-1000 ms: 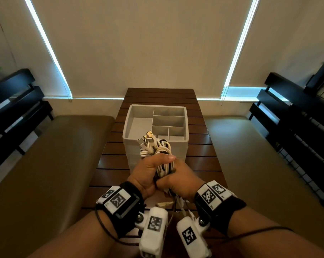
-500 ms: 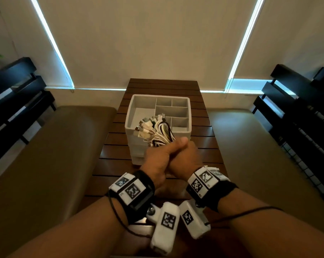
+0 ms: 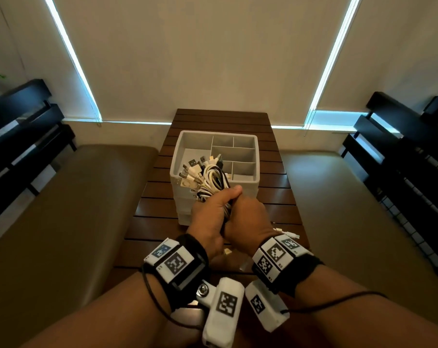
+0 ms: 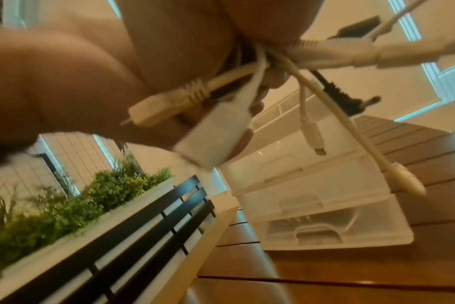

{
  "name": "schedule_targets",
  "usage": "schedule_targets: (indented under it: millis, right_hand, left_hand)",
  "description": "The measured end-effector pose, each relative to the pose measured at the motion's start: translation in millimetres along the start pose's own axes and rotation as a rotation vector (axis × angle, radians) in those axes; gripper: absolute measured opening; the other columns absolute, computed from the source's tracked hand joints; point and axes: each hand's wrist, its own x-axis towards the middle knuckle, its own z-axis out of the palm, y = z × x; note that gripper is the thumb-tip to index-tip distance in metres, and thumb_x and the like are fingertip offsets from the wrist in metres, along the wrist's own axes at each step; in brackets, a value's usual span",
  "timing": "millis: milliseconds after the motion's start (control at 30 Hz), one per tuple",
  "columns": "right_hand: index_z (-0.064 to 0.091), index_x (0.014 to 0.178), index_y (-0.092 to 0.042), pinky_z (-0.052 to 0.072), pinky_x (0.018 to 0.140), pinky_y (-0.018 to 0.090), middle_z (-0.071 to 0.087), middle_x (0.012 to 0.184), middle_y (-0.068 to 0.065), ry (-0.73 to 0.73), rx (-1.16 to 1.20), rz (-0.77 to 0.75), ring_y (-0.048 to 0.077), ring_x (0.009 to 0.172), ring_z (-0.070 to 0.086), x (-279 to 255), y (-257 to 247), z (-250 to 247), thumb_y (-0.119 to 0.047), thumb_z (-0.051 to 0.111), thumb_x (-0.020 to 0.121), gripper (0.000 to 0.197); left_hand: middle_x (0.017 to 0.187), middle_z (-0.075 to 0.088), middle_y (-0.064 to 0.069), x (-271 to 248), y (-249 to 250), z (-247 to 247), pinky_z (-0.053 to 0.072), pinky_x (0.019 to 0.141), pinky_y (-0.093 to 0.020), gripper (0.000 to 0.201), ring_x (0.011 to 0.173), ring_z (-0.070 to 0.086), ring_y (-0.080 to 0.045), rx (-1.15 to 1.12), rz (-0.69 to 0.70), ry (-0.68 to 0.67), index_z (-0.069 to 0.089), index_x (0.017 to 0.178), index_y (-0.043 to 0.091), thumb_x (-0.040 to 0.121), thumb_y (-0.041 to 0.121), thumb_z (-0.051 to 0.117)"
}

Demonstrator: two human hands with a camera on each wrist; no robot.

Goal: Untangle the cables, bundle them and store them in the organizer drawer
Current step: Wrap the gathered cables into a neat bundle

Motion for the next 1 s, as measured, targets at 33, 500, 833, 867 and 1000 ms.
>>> schedule_targets:
  millis: [33, 500, 833, 867, 1000]
  right_hand:
    - [0.060, 0.116, -0.014, 0.044, 0.073, 0.023, 0.069, 0.100, 0.004, -0.001, -0.046, -0.015, 0.020, 0.090, 0.066, 0, 0, 0, -0.021, 0.058, 0.089, 0.028]
    - [0.032, 0.137, -0.013, 0.047, 0.090, 0.027, 0.053, 0.124, 0.007, -0.244, 0.094, -0.202, 0.019, 0.110, 0.054, 6, 4, -5, -0.012, 0.074, 0.074, 0.076]
    - [0.038, 0.102, -0.022, 0.040, 0.052, 0.009, 0.057, 0.091, -0.010, -0.144, 0.178, -0.089, 0.003, 0.074, 0.056, 11, -2, -18, -0.022, 0.081, 0.072, 0.053]
    - [0.038, 0.103, -0.022, 0.041, 0.055, 0.012, 0.059, 0.094, -0.007, -0.144, 0.145, -0.101, 0.008, 0.078, 0.059, 12, -2, -18, -0.021, 0.079, 0.074, 0.050]
    - [0.045, 0.103, -0.019, 0.044, 0.062, 0.025, 0.065, 0.096, 0.000, -0.152, -0.028, -0.128, 0.018, 0.084, 0.062, 15, 4, -20, -0.020, 0.071, 0.081, 0.034]
  left_hand:
    - [0.094, 0.076, -0.010, -2, -1, 2, 0.058, 0.076, -0.044, 0.038, 0.091, 0.072, -0.029, 0.000, -0.026, 0.027, 0.073, 0.101, 0.010, 0.067, 0.020, 0.085]
    - [0.067, 0.061, -0.005, 25, 17, -1, 0.054, 0.056, -0.034, 0.005, 0.058, 0.062, -0.022, -0.209, -0.057, 0.108, 0.062, 0.077, 0.011, 0.077, 0.009, 0.067]
    - [0.079, 0.058, -0.015, 37, 29, -15, 0.056, 0.071, -0.043, 0.019, 0.070, 0.061, -0.029, -0.250, -0.003, 0.012, 0.058, 0.084, 0.004, 0.067, 0.008, 0.067]
    - [0.075, 0.058, -0.013, 38, 28, -16, 0.056, 0.068, -0.041, 0.016, 0.067, 0.061, -0.028, -0.246, 0.000, 0.009, 0.057, 0.081, 0.005, 0.069, 0.008, 0.066]
    - [0.058, 0.057, -0.006, 36, 31, -17, 0.053, 0.058, -0.032, 0.012, 0.051, 0.059, -0.018, -0.274, 0.029, -0.002, 0.053, 0.072, 0.009, 0.080, 0.002, 0.057]
